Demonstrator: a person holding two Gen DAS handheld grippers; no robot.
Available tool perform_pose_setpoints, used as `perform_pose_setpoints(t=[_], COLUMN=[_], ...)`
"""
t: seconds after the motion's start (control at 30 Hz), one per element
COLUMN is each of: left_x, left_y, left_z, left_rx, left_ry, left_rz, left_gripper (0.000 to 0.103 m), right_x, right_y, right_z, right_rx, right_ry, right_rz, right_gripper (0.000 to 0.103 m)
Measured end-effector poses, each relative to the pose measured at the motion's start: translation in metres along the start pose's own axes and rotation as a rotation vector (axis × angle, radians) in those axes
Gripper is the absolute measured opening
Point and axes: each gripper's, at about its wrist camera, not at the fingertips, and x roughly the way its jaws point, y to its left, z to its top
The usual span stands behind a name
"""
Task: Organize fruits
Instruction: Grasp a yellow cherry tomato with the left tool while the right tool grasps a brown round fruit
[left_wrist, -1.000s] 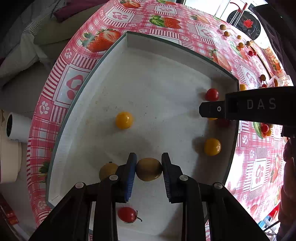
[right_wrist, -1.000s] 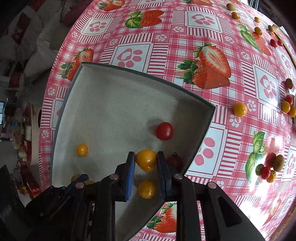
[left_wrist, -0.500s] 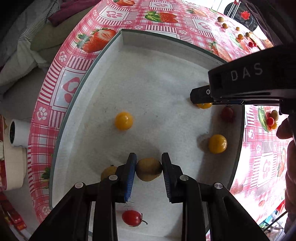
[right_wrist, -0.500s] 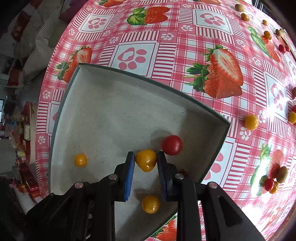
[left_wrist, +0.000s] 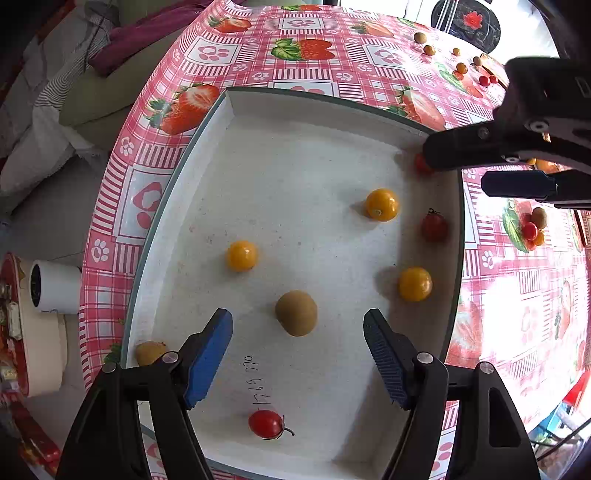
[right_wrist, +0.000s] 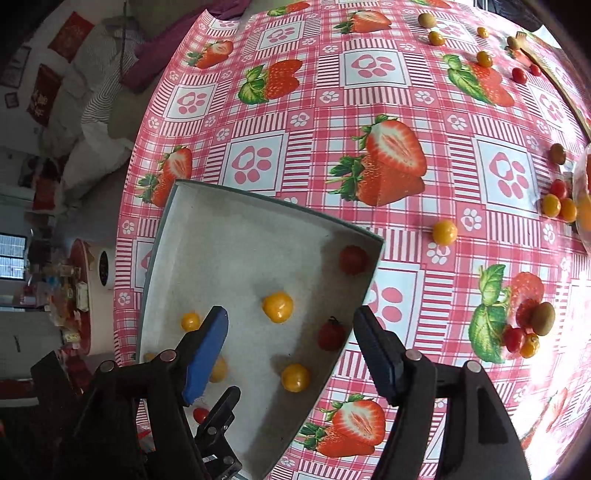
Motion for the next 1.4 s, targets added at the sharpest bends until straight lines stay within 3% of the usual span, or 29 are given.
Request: perform_pose_setpoints(t=[0.33, 0.7, 1.13, 1.4], left_x=[-0.019, -0.036, -0.001, 0.034], left_y=[-0.036, -0.110, -0.162, -0.170], left_z=[0.021, 0.057, 0.128, 0.143], left_rx=[0.098, 0.218, 0.298, 0.326], left_ry=[-0.039, -0.084, -0.092, -0.041], left_rz=[-0.021, -0.049, -0.017, -0.001], left_gripper=[0.075, 0.075, 0.075, 0.075], right_x=[-0.041, -0.061, -0.058, -0.047], right_y=[-0.088, -0.179, -0.205, -0.209], right_z=[-0.043, -0.077, -0.060, -0.038], right_rx=[0.168, 0.365, 0.421, 0.416], right_ry=[-0.018, -0.020, -0.035, -0.043], right_rz=[-0.068, -0.127, -0.117, -0.137], right_gripper=[0.074, 0.074, 0.074, 0.074])
